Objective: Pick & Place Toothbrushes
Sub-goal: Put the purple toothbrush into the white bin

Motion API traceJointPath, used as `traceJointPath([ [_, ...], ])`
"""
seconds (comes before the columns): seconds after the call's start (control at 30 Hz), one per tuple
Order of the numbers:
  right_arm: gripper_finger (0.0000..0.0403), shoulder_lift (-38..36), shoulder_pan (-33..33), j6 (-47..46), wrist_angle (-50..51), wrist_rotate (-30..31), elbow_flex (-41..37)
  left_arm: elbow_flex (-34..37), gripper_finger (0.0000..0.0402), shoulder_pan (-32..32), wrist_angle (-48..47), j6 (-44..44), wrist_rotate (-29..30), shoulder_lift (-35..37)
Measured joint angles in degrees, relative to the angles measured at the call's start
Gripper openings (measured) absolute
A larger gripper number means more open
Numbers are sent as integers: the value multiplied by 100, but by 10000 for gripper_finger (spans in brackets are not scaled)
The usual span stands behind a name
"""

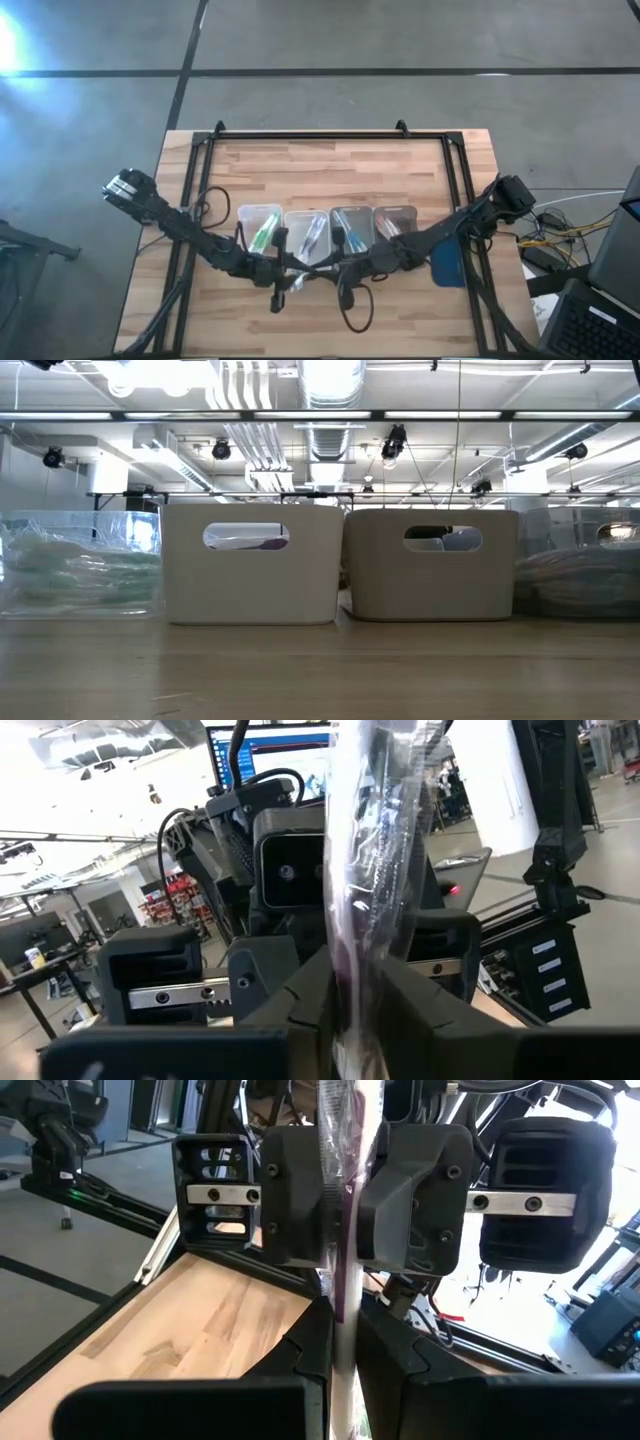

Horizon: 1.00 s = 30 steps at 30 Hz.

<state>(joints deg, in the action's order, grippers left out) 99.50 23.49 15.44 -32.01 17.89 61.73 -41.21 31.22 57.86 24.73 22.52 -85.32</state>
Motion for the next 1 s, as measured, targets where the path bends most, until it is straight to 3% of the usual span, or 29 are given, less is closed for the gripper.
traceJointPath([
  [0.27,23,0,2,2,15,-1,0,2,24,0,0,-107,4,7],
  [0.43,28,0,2,-24,15,6,0,7,27,0,0,-121,4,7],
  [0.8,97,-12,0,-48,63,33,-2,9,21,2,-89,-131,2,7],
  [1.0,128,-464,-2,-49,992,35,-3,11,38,11,-102,-140,60,7],
])
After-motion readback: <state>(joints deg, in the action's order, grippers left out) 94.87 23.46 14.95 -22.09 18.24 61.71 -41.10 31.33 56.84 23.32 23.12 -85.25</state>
